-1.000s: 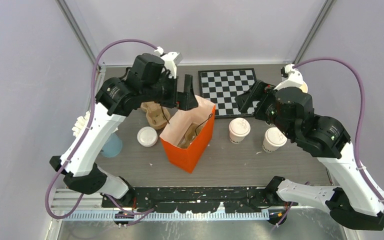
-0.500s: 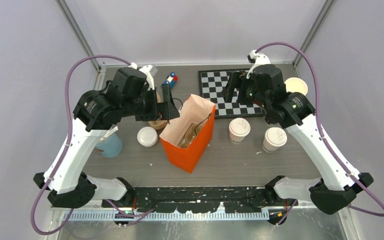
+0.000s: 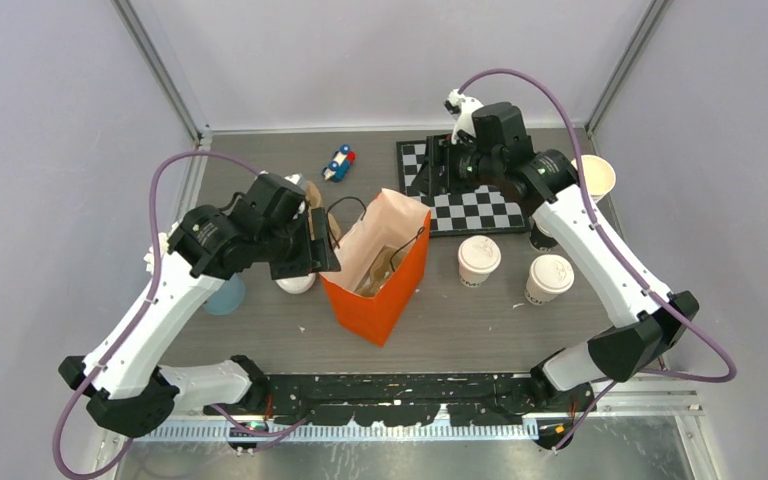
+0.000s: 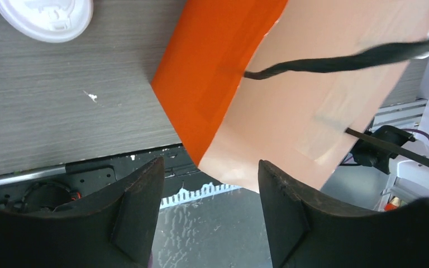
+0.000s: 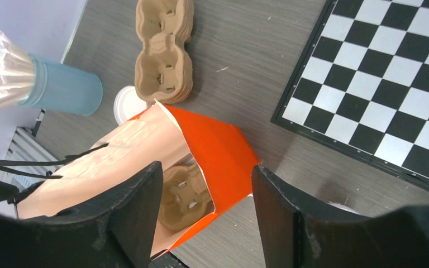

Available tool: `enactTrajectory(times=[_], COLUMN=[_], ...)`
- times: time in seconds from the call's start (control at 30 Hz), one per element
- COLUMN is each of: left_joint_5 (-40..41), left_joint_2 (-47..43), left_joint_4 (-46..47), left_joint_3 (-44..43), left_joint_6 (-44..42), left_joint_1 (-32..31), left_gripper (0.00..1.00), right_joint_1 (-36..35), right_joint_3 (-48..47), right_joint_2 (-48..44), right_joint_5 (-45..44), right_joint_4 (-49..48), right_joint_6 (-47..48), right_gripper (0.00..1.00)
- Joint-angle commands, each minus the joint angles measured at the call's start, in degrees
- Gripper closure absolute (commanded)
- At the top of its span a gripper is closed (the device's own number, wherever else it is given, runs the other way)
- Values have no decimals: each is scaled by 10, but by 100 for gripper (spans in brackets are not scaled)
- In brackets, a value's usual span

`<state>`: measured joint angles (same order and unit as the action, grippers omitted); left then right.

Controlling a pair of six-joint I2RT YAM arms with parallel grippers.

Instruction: Pack the takeout coffee

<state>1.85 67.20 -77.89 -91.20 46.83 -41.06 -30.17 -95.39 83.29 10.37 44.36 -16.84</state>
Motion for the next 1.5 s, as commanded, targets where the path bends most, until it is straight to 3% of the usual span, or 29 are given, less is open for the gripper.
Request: enactTrajectory(times=[0.0,0.23,0.33,0.57,0.73,0.87,0.97,1.07,1.2,1.33,1.47], left_joint_5=[0,22,3,31,64,69,62,41,9,-50,-81], left_joint_2=[-27,-25,-14,7,16,70,92,74,36,7,5], left_joint_4=[52,77,93,68,27,-67,-120,-122,-113,-89,-54], left_joint_3=[35,34,38,9,-30,-181,-251,-238,-159,-76,-47], left_joint_6=[25,10,16,2,-14,-32,-32,-27,-7,14,15], left_joint_1=[3,4,3,4,4,8,8,11,14,14,14], left_gripper=[37,42,51,59,57,44,26,16,20,30,34], right_joint_1=[-2,-44,-45,-52,-75,-88,-100,-116,-132,-134,-135], right_joint_3=[-6,18,22,1,11,3,17,56,117,121,77], right_joint_2=[14,16,14,6,-25,-44,-62,-96,-153,-184,-175], right_joint_5=[42,4,-17,-19,-42,-61,-87,-118,-147,-148,-138], right_joint_4=[8,33,36,83,114,137,151,157,151,153,163], right_joint_6=[8,53,62,43,7,-83,-163,-232,-303,-322,-239], right_gripper=[39,49,60,84,94,99,99,99,96,80,57])
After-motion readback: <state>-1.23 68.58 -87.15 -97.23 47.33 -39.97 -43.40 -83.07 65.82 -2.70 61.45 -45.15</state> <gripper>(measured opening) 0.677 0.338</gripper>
